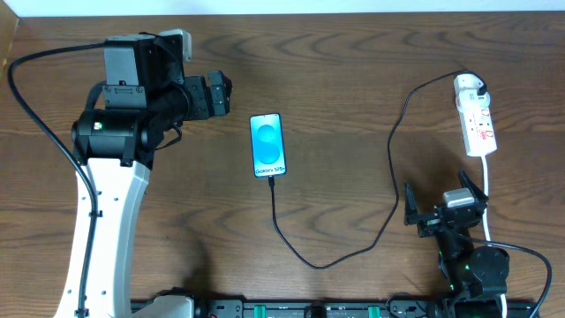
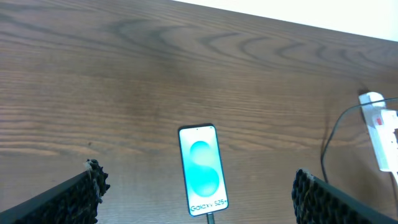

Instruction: Plug charger to phone and switch on socket

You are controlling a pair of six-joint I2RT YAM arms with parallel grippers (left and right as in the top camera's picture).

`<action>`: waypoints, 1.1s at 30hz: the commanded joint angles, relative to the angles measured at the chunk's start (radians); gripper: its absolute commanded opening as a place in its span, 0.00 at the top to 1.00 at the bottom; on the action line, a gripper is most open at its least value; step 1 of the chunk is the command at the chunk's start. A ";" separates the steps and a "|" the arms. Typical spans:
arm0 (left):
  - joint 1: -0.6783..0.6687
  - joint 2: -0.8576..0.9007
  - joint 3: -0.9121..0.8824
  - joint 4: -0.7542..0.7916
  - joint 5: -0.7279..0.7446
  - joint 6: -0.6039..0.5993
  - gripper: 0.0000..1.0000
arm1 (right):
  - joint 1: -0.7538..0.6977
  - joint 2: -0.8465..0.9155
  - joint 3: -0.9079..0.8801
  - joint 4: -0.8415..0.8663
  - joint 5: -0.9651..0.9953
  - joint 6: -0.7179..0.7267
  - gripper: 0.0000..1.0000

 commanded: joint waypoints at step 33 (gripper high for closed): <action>0.038 -0.879 -1.226 0.933 -0.084 0.115 0.03 | 0.000 -0.009 -0.002 -0.004 -0.009 0.011 0.01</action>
